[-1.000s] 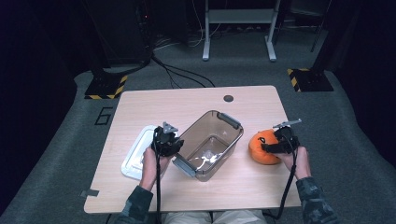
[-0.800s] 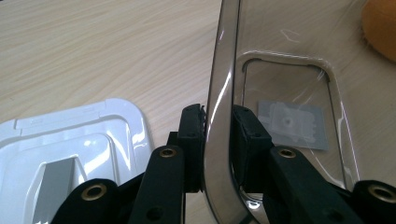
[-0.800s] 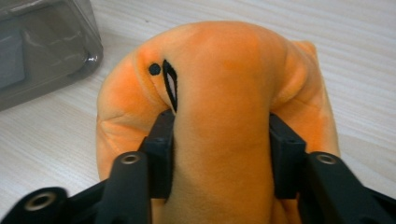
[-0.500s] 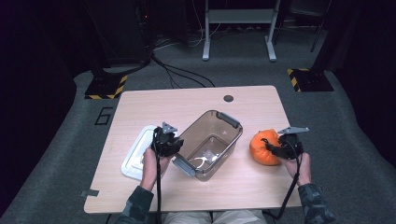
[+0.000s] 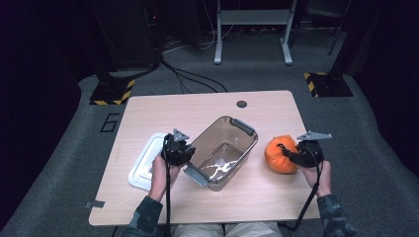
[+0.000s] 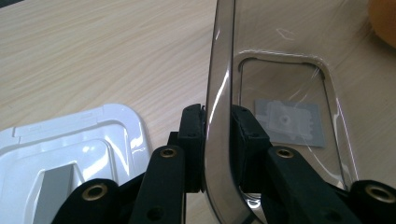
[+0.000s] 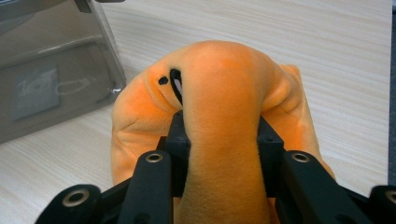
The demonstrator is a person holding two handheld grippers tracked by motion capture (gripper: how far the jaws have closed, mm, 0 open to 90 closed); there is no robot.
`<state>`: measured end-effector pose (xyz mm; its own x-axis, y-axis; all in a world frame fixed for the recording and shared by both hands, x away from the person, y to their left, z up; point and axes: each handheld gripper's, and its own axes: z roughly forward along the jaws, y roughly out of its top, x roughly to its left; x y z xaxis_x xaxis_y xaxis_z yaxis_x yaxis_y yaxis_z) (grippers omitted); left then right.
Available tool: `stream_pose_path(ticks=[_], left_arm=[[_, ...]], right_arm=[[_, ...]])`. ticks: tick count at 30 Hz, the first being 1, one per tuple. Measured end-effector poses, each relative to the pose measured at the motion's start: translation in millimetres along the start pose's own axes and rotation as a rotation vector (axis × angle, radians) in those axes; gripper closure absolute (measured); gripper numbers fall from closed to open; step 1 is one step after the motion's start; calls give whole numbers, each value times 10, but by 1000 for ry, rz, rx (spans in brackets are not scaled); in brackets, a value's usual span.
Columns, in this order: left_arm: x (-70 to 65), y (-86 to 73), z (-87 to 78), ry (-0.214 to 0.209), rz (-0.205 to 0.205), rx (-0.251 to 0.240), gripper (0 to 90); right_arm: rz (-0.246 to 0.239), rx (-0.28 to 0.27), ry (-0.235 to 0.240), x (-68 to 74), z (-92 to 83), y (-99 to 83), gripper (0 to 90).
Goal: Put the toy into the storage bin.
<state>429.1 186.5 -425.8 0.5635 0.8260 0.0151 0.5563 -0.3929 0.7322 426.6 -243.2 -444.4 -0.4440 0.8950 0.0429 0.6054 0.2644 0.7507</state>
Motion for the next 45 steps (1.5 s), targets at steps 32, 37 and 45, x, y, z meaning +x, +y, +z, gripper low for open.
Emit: stream_pose_path(ticks=[32,37,45], left_arm=[[12,12,19,-9,8,-6,761],[14,12,17,-11,8,-3,761],[14,21,21,-11,8,1,761]], right_arm=[[-98,-117,24,212,-518,480,660],[-114,-129,26,257,-581,573,659],[-144,-149,28,336,-651,724,658]])
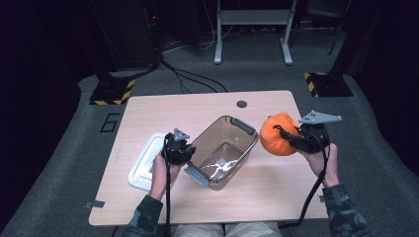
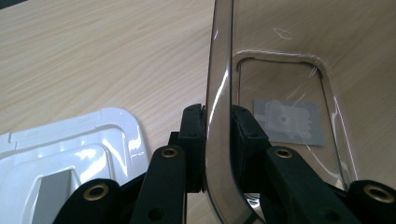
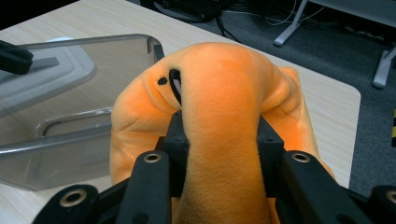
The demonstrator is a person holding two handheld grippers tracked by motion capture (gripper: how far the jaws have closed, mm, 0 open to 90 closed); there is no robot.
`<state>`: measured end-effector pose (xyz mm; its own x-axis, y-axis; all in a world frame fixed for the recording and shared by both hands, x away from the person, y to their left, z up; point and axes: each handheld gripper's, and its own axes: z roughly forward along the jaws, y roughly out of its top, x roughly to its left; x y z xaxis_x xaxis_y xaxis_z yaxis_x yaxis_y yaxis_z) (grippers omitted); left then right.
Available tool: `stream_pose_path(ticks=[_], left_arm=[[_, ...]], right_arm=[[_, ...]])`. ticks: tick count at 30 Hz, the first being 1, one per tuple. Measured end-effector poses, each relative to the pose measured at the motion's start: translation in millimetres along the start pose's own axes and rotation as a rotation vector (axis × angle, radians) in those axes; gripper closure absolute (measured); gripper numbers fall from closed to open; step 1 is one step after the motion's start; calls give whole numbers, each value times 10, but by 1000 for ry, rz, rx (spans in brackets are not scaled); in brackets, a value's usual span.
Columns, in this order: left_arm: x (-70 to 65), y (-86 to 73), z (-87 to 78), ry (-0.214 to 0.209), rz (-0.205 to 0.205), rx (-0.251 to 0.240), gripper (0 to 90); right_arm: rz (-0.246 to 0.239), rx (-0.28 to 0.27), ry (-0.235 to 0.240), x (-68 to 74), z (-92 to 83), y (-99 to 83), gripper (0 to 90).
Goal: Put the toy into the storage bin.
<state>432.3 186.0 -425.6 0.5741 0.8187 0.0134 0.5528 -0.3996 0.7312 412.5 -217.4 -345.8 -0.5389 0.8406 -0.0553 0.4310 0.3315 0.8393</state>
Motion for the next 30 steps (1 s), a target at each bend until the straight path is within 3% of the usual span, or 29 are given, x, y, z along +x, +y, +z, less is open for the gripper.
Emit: stream_pose_path(ticks=[17,30], left_arm=[[3,12,9,-2,4,4,762],[4,14,14,-2,3,2,763]], right_arm=[[-58,-32,20,165,15,308,658],[-115,-42,54,381,153,546,656]])
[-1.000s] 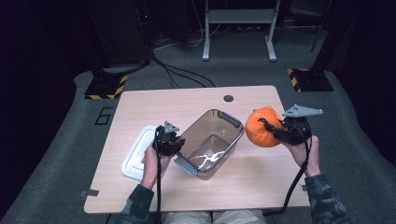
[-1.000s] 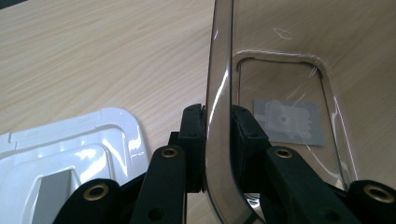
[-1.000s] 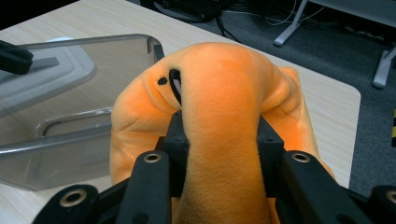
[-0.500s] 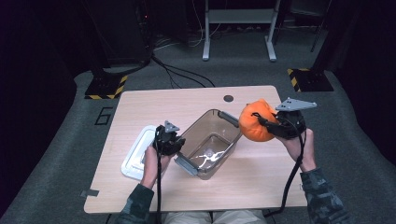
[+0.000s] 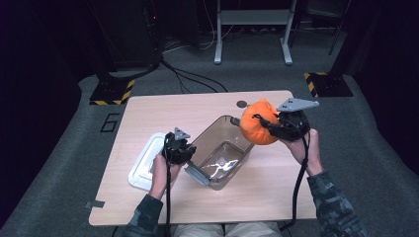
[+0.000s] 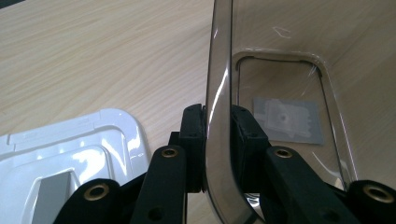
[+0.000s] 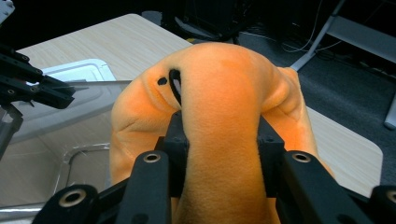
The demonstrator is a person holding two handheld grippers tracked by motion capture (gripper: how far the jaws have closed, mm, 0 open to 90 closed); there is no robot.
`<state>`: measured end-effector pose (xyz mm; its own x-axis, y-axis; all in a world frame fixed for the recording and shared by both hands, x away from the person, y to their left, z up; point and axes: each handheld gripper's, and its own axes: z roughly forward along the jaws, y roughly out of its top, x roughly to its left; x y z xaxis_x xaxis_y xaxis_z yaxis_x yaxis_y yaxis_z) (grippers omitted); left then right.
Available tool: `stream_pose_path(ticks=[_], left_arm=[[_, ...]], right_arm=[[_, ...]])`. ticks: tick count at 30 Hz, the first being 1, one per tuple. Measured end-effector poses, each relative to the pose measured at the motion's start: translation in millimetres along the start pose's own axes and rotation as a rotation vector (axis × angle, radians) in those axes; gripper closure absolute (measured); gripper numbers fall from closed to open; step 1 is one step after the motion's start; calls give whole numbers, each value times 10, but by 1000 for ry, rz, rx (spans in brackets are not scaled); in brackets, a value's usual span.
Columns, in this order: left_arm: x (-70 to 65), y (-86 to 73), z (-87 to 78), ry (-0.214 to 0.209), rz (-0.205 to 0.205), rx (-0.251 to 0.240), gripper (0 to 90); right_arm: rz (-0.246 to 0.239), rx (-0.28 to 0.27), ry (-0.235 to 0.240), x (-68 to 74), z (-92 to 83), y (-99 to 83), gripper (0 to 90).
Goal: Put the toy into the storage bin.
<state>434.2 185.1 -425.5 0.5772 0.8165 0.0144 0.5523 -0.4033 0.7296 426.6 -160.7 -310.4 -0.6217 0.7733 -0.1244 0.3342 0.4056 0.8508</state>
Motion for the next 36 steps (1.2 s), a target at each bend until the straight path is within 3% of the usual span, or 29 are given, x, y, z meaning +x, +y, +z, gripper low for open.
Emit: stream_pose_path(ticks=[15,26,36], left_arm=[[4,4,5,-5,2,0,765],[6,9,7,-8,1,1,766],[11,9,7,-12,4,1,767]], right_arm=[[-44,15,43,200,279,173,652],[-43,34,79,311,504,183,648],[-82,64,116,441,733,122,642]])
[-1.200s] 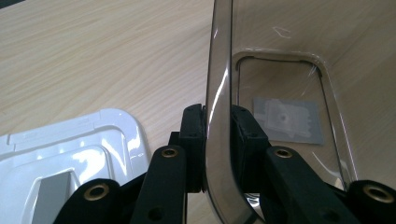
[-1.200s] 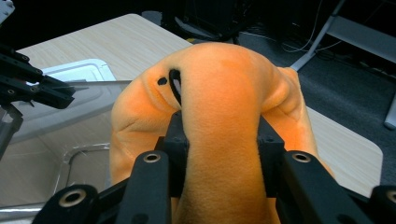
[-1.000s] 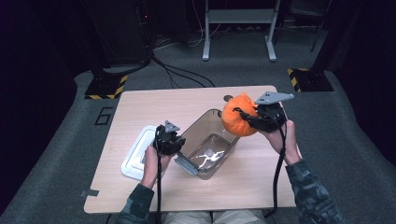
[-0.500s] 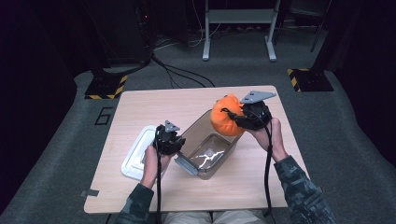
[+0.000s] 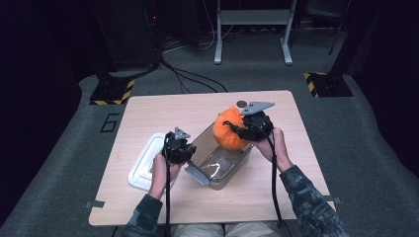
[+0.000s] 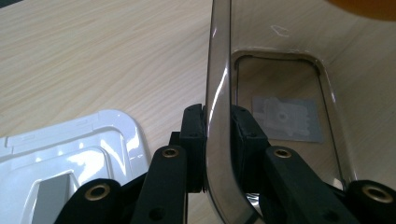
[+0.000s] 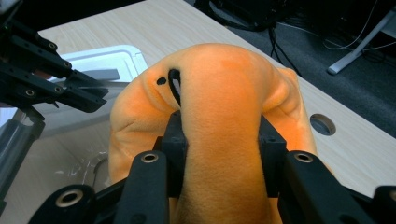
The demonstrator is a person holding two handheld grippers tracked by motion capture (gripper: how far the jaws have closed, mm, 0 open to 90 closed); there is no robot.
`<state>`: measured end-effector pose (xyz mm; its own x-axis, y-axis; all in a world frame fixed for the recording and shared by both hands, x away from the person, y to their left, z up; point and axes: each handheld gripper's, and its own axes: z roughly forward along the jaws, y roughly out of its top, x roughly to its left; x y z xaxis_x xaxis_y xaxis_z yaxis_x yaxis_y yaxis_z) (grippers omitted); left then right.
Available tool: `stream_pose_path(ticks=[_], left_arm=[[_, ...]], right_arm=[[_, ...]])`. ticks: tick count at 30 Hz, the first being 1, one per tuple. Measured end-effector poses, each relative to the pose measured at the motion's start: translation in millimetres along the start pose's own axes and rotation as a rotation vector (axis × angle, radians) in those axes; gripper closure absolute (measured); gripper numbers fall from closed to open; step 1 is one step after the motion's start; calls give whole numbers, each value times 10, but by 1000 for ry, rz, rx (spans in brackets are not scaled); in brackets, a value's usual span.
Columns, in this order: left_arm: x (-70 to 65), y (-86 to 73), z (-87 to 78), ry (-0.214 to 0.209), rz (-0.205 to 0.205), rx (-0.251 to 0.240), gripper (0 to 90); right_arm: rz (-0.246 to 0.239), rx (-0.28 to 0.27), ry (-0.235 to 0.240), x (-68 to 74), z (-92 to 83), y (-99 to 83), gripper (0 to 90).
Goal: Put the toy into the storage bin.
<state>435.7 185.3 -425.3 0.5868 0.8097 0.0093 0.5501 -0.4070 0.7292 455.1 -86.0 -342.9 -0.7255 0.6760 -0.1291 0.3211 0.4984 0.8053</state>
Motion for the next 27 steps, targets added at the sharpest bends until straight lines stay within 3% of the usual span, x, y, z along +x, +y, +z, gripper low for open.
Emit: stream_pose_path(ticks=[21,25,27], left_arm=[[-7,6,1,0,10,6,769],[-7,7,1,-1,12,8,769],[-11,8,2,1,13,8,768]], right_arm=[[-4,65,16,56,305,-133,633],[23,81,22,60,342,-156,631],[8,89,27,39,363,-170,631]])
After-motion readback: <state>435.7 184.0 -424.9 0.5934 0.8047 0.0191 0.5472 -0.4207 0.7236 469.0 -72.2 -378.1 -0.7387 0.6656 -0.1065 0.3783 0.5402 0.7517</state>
